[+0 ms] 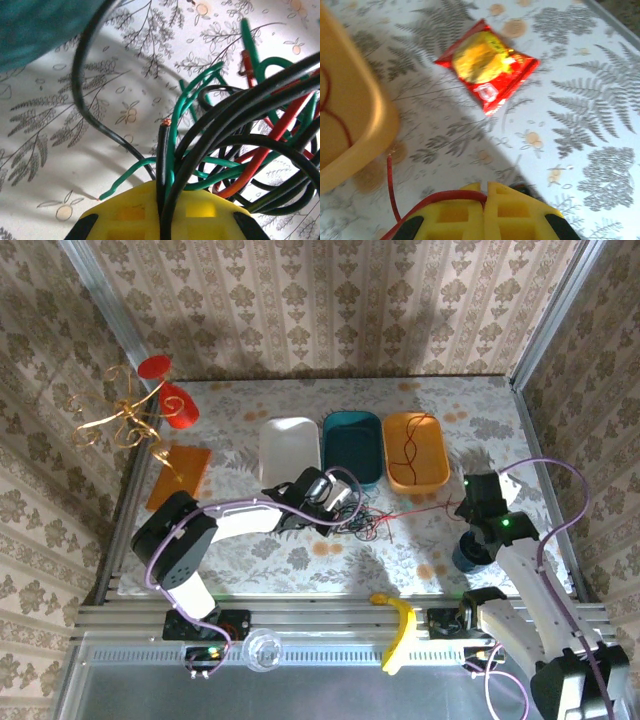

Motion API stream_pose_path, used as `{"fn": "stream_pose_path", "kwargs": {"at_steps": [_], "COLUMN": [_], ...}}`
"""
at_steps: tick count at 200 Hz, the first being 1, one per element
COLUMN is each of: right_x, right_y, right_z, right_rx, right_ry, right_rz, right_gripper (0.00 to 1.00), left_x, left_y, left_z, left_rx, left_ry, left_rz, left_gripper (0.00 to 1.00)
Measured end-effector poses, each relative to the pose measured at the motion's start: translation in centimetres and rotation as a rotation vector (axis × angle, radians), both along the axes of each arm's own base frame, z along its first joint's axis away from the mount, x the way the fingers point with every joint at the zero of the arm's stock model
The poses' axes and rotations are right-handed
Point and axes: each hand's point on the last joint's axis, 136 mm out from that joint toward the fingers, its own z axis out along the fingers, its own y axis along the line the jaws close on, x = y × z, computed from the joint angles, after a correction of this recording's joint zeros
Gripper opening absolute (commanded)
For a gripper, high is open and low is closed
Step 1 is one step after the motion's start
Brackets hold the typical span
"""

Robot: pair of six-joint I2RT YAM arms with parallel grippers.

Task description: Untangle the cables

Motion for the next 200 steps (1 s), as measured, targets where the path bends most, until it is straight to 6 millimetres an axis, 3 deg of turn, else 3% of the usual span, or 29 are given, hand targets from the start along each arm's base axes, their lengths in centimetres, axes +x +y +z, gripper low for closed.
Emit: {"fn": "stream_pose_path", "kwargs": {"at_steps": [23,54,113,163,200], "right_x": [-0.9,-1.9,-4.4,-3.1,1.1], "right_y": [-2.1,-5.2,-10.9,-11.7,-9.8], "right_z": [0.3,1.2,3.8,5.7,9.8], "right_rx": [-0.006,-0.006,0.0,0.07,0.17], "right_ry": [0.005,-0.011,-0.093,-0.175,-0.346], "right_rz": [-0.09,-0.218,-0.502,-0.531,-0.376], "right_gripper": [0.0,0.0,0.0,0.0,0.0], "left_x": [-0.4,-0.3,-0.1,0.4,0.8], "left_y": [0.5,1.4,6.7,9.7,10.2], "left_z": [0.0,0.2,-1.3,-1.5,-1.6], "left_rx": [0.002,0.006,0.086,0.103,0.099], "left_ry": [0.003,-0.005,0.023,0.032,0.032], "left_rz": [0.007,0.033,0.21,0.378,0.426], "left_gripper": [0.0,0.0,0.0,0.0,0.0]}}
